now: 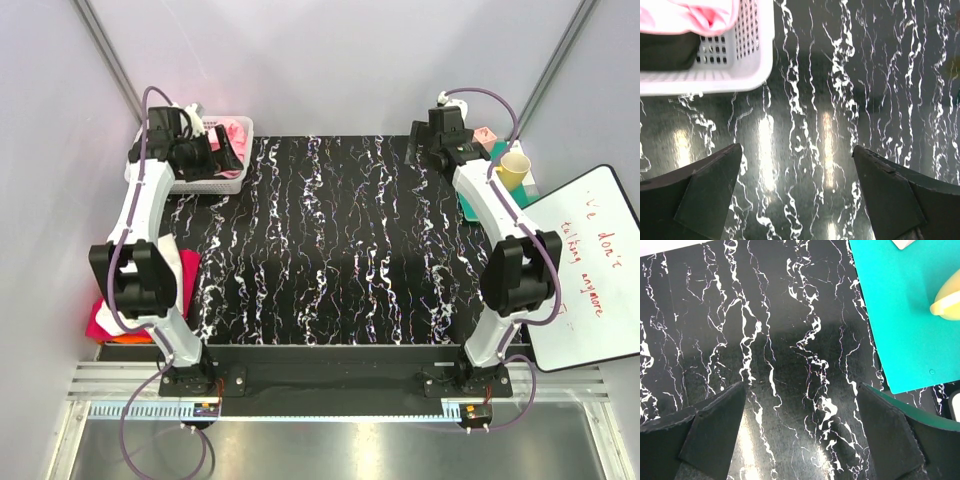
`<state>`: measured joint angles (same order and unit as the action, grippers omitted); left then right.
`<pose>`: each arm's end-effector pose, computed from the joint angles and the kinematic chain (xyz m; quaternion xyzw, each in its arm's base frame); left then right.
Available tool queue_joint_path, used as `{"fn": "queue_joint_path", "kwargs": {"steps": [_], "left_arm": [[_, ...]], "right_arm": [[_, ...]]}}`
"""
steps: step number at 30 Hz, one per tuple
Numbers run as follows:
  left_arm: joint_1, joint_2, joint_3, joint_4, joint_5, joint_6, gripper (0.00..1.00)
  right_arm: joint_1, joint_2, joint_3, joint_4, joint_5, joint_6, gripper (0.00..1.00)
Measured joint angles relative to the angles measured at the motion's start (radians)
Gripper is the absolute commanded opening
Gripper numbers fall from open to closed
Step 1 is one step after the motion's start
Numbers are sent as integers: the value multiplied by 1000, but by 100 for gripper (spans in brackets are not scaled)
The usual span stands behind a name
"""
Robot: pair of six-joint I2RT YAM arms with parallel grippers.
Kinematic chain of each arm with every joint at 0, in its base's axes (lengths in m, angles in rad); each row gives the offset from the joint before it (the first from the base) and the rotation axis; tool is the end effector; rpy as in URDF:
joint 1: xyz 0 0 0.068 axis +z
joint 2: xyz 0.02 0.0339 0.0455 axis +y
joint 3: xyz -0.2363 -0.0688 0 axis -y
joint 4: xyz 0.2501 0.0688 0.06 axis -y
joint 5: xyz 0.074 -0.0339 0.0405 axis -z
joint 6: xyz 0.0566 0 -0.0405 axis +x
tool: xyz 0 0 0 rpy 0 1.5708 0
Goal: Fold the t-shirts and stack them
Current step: Grab crumpled tshirt from bin with the left arm
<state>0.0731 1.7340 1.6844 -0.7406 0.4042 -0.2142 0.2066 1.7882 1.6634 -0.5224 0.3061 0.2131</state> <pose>0.4004 0.0070 0.3046 -0.0541 0.9076 -0.2114 0.3587 0.4231 0.0712 0.2955 0.0708 0.8846 -0.0418 0.4591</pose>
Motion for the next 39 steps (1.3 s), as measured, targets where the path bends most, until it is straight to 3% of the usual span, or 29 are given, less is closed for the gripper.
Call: {"fn": "queue_joint_path", "kwargs": {"steps": [8, 20, 22, 23, 27, 33, 39], "left_arm": [[-15, 108, 141, -16, -61, -9, 99], [-72, 232, 307, -39, -278, -63, 99], [-72, 256, 333, -51, -308, -72, 92], [-72, 276, 356, -56, -326, -74, 83], [-64, 365, 451, -63, -368, -91, 90], [-57, 495, 548, -75, -388, -127, 90], [-55, 619, 628, -78, -402, -161, 81]], "right_arm": [[0, 30, 19, 0, 0, -14, 100], [-4, 79, 37, 0, 6, -14, 100], [-10, 87, 37, 0, -4, -6, 100], [-15, 91, 37, 0, -11, 1, 100], [-51, 101, 37, -3, -49, 29, 100], [-102, 113, 37, -8, -92, 61, 100], [-109, 119, 37, -10, -121, 72, 100]]}}
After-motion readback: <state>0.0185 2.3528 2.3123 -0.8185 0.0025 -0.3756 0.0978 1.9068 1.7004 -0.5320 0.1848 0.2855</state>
